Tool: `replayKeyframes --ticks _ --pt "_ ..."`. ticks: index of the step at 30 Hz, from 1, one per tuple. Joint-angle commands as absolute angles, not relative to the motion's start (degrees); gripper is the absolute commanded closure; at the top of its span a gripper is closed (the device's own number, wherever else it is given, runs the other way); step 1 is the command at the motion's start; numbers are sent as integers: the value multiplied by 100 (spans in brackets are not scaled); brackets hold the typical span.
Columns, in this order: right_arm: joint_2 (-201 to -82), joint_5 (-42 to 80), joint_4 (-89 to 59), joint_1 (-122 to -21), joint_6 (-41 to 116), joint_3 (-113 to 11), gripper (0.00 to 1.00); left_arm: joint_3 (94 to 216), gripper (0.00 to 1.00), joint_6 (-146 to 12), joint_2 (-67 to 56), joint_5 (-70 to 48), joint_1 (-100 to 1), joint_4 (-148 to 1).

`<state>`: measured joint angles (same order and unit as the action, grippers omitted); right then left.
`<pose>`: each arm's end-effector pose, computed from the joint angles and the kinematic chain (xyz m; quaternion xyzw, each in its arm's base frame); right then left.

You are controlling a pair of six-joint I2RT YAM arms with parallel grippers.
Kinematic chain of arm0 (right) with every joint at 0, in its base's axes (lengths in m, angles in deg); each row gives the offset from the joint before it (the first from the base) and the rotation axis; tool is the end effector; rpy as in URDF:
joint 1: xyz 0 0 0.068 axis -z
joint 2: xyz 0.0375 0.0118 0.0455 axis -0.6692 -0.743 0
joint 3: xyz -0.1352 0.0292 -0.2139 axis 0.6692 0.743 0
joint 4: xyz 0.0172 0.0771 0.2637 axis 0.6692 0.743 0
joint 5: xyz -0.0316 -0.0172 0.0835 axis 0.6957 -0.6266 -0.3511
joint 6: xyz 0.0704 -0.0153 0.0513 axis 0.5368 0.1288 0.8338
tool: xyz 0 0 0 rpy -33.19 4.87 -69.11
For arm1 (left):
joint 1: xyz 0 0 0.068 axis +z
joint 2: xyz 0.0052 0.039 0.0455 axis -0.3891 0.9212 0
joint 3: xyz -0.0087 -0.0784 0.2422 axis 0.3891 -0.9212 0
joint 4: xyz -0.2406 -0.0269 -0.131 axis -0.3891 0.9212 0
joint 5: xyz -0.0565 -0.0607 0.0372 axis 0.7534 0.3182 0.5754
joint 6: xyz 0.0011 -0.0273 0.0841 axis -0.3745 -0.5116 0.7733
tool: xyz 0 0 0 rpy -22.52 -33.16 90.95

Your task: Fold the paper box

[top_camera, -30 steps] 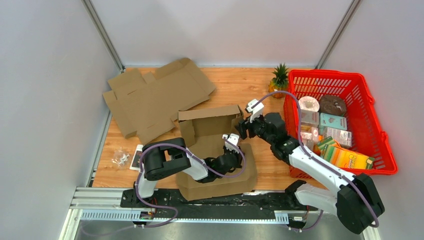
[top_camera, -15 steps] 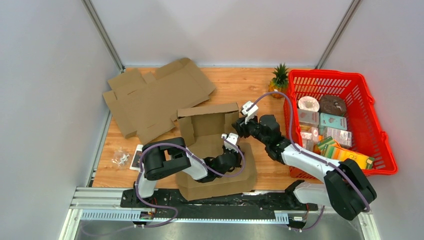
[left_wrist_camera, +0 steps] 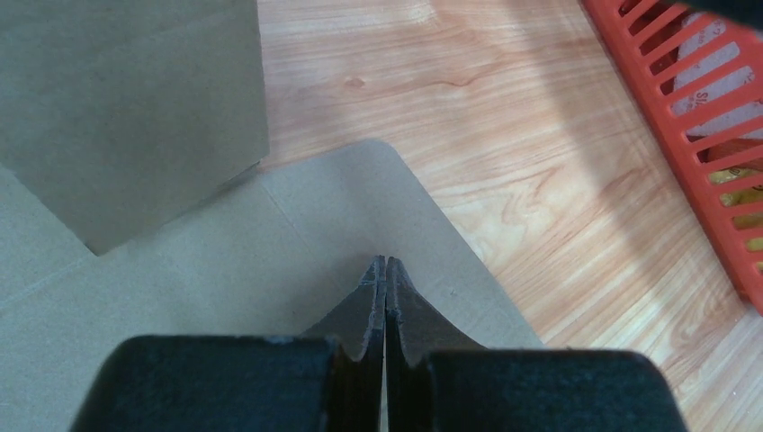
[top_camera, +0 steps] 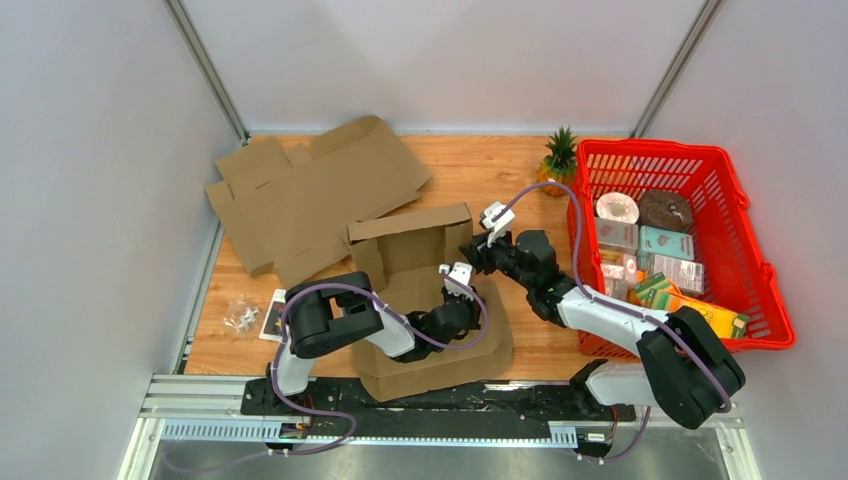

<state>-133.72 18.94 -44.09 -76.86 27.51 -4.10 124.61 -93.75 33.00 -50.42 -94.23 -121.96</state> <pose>0.2580 0.1931 0.1677 -0.2997 0.7398 0.2183 0.5614 0.1631 -0.3549 0.0580 0.0777 0.8056 -0.3161 0.4950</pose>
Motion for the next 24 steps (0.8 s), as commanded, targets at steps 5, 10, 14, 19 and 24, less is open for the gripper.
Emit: replayKeyframes --ticks 5,10,14,19,24 --pt "-13690 1976 -4685 -7655 2793 -602 31 12427 100 -9449 3531 -4862 -9391 -11857" --pt "-14068 1688 -4527 -7655 2626 -927 28 12418 100 -9440 3531 -4844 -9383 -11866" --pt "-14297 1318 -4702 -7655 2652 -1042 28 12410 100 -9458 3540 -4862 -9391 -11875" --pt "-14402 1221 -5017 -7690 2731 -981 47 12383 100 -9449 3505 -4871 -9374 -11928" --pt "-14367 1868 -5369 -7901 2547 -753 71 12357 100 -9423 3374 -4774 -9374 -11954"
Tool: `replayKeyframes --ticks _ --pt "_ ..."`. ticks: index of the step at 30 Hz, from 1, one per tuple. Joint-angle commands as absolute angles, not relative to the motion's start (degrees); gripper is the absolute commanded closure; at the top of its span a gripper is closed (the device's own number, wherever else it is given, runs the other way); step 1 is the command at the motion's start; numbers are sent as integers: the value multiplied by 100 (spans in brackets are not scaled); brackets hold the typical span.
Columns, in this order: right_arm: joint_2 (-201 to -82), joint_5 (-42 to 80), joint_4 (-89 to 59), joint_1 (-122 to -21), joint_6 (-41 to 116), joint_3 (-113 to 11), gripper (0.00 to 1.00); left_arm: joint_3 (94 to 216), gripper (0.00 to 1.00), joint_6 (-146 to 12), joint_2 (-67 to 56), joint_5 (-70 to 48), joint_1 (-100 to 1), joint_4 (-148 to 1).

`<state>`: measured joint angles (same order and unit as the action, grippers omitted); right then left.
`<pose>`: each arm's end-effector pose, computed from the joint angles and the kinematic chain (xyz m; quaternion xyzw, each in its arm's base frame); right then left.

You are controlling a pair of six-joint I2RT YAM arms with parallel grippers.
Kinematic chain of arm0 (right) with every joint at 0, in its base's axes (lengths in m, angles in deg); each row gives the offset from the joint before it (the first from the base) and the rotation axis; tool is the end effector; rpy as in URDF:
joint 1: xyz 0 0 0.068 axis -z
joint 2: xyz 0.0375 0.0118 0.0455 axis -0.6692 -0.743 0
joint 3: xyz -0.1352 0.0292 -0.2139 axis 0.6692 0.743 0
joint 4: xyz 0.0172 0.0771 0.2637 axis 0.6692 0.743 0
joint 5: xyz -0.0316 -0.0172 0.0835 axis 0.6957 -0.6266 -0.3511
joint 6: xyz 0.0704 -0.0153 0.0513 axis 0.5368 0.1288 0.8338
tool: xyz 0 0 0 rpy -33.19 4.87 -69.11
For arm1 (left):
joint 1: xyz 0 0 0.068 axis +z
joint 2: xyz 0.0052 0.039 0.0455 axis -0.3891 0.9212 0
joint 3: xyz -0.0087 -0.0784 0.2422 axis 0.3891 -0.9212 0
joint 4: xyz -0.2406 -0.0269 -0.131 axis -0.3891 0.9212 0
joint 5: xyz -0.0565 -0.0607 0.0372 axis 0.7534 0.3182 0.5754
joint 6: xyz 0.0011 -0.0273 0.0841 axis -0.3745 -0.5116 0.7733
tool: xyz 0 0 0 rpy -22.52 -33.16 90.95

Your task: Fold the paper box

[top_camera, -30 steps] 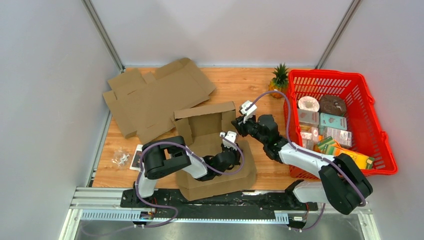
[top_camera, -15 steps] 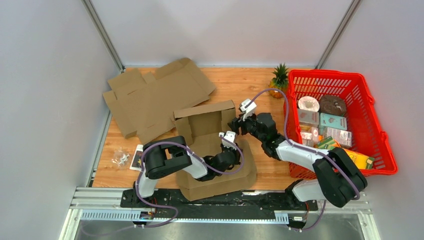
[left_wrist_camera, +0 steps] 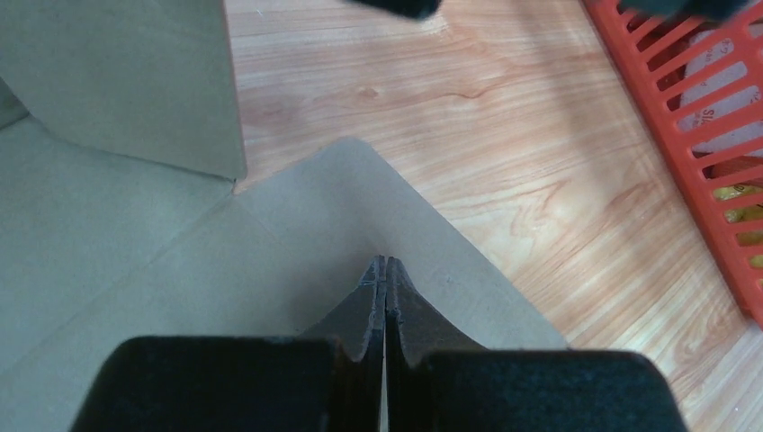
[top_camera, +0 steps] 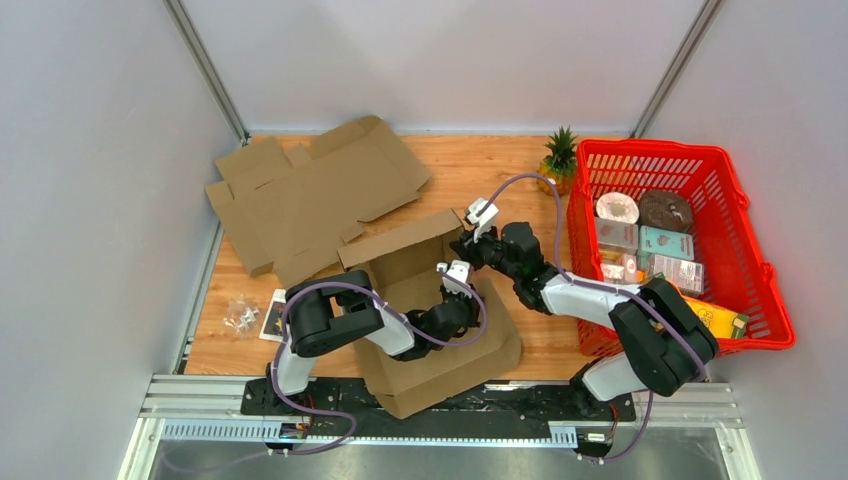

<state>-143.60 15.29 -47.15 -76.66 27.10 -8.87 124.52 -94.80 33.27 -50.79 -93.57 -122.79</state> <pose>0.2769 0.2108 0.1519 -0.3204 0.7414 0.2365 0.5401 0.1675 -0.3526 0.0578 0.0623 0.8046 -0.3190 0.4971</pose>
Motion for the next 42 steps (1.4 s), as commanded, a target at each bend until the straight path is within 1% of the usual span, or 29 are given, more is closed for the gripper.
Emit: replayKeyframes --ticks 1,2,5,6,8,10,11,12,14,15,16,17,18,19,21,22,25,27,28,31,33,35,37,38,39,40,42 --pt "-14341 1932 -5448 -7927 2547 -648 72 12279 100 -9336 3286 -4696 -9365 -11989" --pt "-14271 2002 -5501 -7927 2564 -603 73 12217 100 -9291 3189 -4660 -9365 -12033" --pt "-14174 2187 -5590 -7927 2634 -489 77 11857 89 -9019 2654 -4529 -9374 -12200" --pt "-14096 2257 -5590 -7927 2687 -480 77 11743 79 -8975 2304 -4528 -9374 -12209" --pt "-14034 2293 -5599 -7945 2722 -418 81 11453 71 -8826 1942 -4414 -9391 -12183" --pt "-13972 2416 -5607 -7954 2792 -392 82 11294 59 -8781 1284 -4100 -9391 -11851" --pt "-13937 2460 -5564 -7954 2810 -392 82 11259 54 -8738 1046 -3915 -9417 -11692" --pt "-13911 2512 -5555 -7954 2819 -383 82 11232 49 -8702 513 -3826 -9461 -11499" --pt "-13823 2635 -5528 -7963 2907 -365 82 11179 48 -8693 -61 -3851 -9671 -10595" --pt "-13779 2879 -5528 -7963 2933 -330 83 11171 48 -8693 -647 -3851 -9716 -10252" --pt "-13735 2978 -5537 -7971 2968 -321 85 11153 50 -8728 -957 -3921 -9751 -9527" --pt "-13708 3092 -5537 -7963 3003 -304 86 11162 52 -8781 -1265 -4035 -9769 -9119" --pt "-13691 3293 -5546 -7971 3030 -260 85 11170 53 -8842 -1825 -4149 -9787 -8706" --pt "-13647 3356 -5581 -7963 3030 -242 84 11327 53 -8956 -2065 -4481 -9787 -7710" --pt "-13594 3592 -5599 -7971 3169 -181 82 11512 53 -8974 -2626 -4842 -9787 -6747" --pt "-13585 3672 -5572 -7980 3197 -181 82 11705 53 -9062 -2795 -5279 -9778 -5898" --pt "-13497 4015 -5467 -7963 3267 -172 80 11882 51 -9421 -3341 -6089 -9787 -4673" --pt "-13427 4182 -5414 -7963 3285 -172 78 11909 49 -9528 -3639 -6285 -9787 -4301" --pt "-13418 4209 -5405 -7963 3294 -163 78 11935 48 -9850 -3710 -6477 -9787 -3881" --pt "-13357 4174 -5405 -7963 3329 -154 76 11979 46 -10335 -3825 -6654 -9787 -3316" --pt "-13357 4174 -5405 -7963 3355 -146 76 11979 32 -10503 -3703 -6821 -9787 -3192" --pt "-13357 4183 -5405 -7962 3364 -145 75 12137 28 -10802 -3519 -7303 -9778 -2902" --pt "-13348 4148 -5405 -7963 3373 -146 75 12286 22 -10951 -3168 -7716 -9708 -2884" --pt "-13339 4148 -5405 -7971 3390 -137 75 12339 20 -10874 -3053 -7596 -9377 -2997" --pt "-13339 4130 -5396 -7963 3382 -137 74 12374 20 -10743 -2861 -7439 -9226 -3163" --pt "-13339 4121 -5396 -7971 3382 -128 74 12383 20 -10454 -2763 -7202 -9120 -3635" --pt "-13330 4104 -5396 -7962 3382 -137 74 12322 20 -10198 -2578 -7069 -8944 -4129"
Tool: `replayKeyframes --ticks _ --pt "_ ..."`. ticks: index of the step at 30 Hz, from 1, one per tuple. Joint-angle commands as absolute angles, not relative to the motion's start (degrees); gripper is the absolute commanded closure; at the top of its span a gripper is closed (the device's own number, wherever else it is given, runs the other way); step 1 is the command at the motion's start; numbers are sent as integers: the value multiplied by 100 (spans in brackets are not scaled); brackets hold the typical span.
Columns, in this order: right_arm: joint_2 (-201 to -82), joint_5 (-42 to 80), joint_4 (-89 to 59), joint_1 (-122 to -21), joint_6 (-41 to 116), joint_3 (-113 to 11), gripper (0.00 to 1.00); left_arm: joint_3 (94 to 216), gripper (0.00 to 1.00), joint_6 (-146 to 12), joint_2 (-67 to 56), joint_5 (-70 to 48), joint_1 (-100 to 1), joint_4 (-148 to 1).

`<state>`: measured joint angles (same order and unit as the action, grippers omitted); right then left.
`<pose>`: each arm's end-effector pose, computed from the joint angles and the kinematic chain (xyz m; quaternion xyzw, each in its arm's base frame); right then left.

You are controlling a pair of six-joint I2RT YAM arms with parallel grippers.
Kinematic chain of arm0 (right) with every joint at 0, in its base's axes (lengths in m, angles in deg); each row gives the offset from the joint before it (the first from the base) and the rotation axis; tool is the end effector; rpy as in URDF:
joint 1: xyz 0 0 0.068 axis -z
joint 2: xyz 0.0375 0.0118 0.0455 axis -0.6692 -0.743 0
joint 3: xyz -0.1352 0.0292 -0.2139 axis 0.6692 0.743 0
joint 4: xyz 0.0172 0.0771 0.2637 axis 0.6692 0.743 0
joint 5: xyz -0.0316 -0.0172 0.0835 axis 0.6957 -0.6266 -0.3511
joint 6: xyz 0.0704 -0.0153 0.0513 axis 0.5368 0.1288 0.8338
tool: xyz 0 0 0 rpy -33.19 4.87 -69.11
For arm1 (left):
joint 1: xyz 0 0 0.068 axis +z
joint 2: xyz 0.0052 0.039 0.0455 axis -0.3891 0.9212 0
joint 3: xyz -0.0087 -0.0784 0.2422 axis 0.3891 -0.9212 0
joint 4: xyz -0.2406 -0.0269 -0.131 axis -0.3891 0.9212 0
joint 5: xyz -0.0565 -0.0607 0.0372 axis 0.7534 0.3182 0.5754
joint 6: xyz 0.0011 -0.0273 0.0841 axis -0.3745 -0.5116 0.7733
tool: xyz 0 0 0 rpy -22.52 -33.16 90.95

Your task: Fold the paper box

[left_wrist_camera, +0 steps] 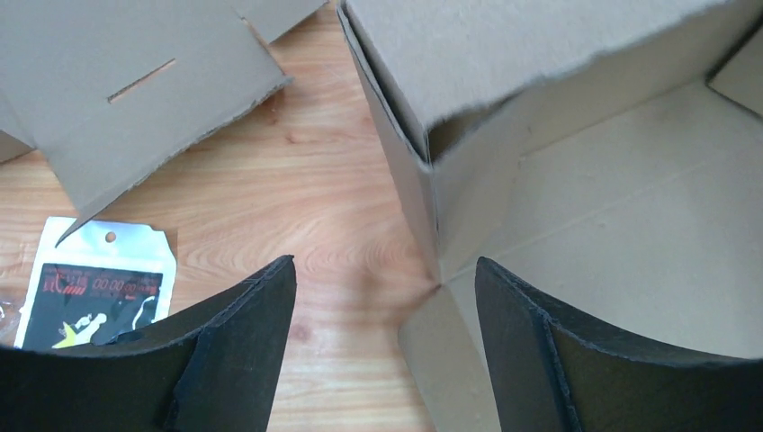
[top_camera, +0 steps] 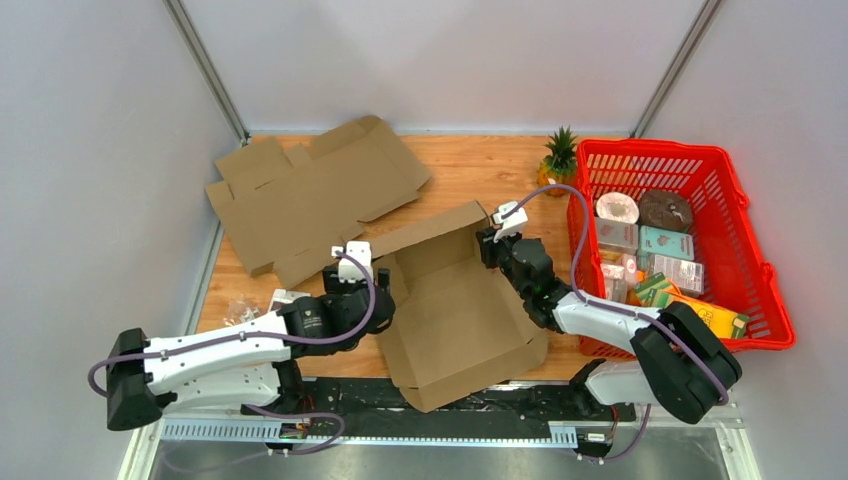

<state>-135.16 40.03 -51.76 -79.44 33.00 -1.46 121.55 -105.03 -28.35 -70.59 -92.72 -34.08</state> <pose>0.2638 0.1797 0.1631 -0.1661 0.7601 0.1288 0.6148 0.1319 -0.1805 0.2100 0.0038 0.8609 -0.0543 0.5059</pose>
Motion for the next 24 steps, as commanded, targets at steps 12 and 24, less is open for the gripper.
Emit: replayKeyframes --ticks 12,24 --pt "-13304 3955 -5466 -7963 3434 -84 74 12260 39 -9520 -1207 -7726 -8574 -5870" --pt "-13330 3918 -5493 -7963 3496 -57 76 12596 79 -8967 -257 -8439 -8574 -6529"
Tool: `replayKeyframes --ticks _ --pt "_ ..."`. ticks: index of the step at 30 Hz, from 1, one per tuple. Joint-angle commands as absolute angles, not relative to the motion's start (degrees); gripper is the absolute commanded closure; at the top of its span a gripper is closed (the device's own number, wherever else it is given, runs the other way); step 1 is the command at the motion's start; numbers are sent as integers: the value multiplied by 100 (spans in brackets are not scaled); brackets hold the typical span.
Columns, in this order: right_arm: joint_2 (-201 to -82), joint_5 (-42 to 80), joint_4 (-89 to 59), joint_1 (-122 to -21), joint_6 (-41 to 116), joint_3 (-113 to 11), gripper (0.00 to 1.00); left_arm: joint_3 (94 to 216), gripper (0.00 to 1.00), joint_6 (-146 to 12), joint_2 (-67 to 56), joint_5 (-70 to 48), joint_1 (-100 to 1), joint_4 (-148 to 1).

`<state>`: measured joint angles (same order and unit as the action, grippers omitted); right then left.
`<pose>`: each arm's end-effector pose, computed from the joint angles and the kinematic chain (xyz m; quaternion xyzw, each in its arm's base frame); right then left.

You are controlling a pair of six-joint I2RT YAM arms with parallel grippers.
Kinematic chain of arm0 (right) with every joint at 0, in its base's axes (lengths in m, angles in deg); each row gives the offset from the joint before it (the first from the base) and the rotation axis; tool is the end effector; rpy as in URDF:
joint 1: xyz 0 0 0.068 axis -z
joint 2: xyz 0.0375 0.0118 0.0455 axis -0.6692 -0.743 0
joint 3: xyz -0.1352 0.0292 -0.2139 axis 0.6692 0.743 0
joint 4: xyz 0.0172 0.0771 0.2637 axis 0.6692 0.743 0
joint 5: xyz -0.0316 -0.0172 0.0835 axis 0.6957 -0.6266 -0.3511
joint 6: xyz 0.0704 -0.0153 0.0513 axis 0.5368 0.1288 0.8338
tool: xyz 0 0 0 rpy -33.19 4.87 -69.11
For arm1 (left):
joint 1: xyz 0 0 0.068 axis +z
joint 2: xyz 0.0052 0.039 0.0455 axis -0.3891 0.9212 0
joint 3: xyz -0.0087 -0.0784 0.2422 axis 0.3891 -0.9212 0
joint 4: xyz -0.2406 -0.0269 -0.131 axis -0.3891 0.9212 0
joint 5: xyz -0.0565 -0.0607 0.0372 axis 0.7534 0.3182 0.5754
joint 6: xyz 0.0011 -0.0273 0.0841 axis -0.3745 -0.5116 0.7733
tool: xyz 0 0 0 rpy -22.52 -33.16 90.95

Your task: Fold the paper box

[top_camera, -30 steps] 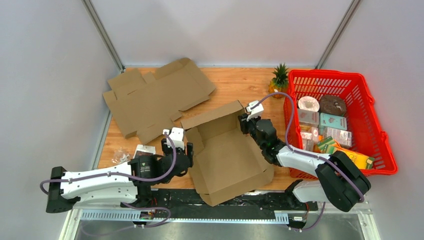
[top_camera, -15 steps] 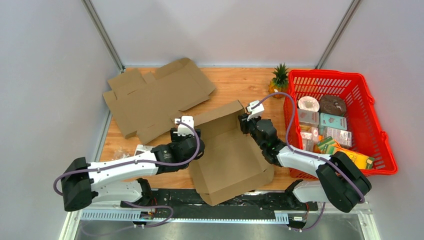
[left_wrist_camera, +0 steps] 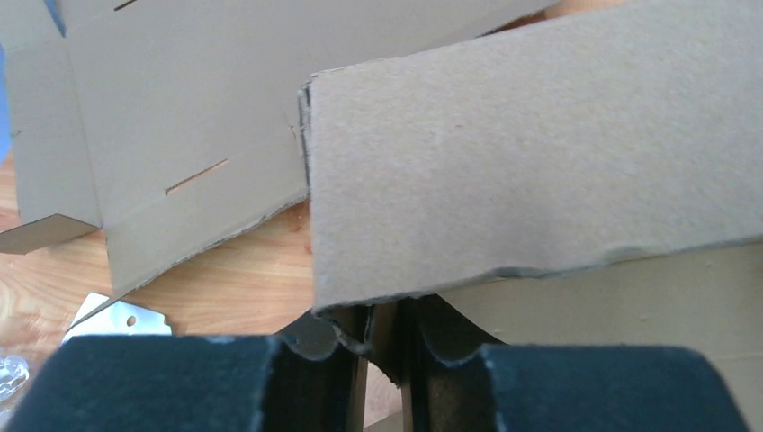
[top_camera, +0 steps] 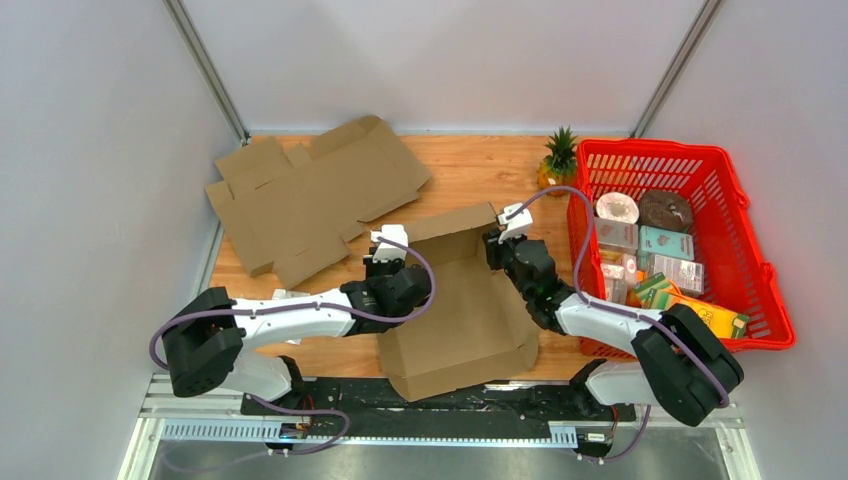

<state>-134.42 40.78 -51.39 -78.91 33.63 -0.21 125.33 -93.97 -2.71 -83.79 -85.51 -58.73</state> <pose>0.2619 0.1733 0.1581 -0.1564 0.7667 0.1218 0.6106 0.1956 -0.2230 0.1715 -0.0245 0.8111 0.0834 0.5783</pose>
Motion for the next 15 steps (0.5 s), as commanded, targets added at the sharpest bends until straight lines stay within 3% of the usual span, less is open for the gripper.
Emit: replayKeyframes --ticks 1,8,12,13,15 --pt "-13400 3928 -5502 -7963 3487 -75 74 12525 86 -8922 -283 -8343 -8565 -6636" --pt "-13813 4217 -5484 -8041 3513 -277 68 12050 99 -8729 -574 -8123 -8600 -7348" --pt "-14260 5049 -5546 -8391 3487 -383 80 12119 100 -8772 -451 -8368 -8688 -7305" --pt "-14384 5444 -5563 -8532 3452 -426 95 12154 100 -8799 -433 -8569 -8723 -7252" --pt "-14708 7247 -5642 -9014 3329 -637 100 12260 100 -9078 -406 -8763 -8785 -6868"
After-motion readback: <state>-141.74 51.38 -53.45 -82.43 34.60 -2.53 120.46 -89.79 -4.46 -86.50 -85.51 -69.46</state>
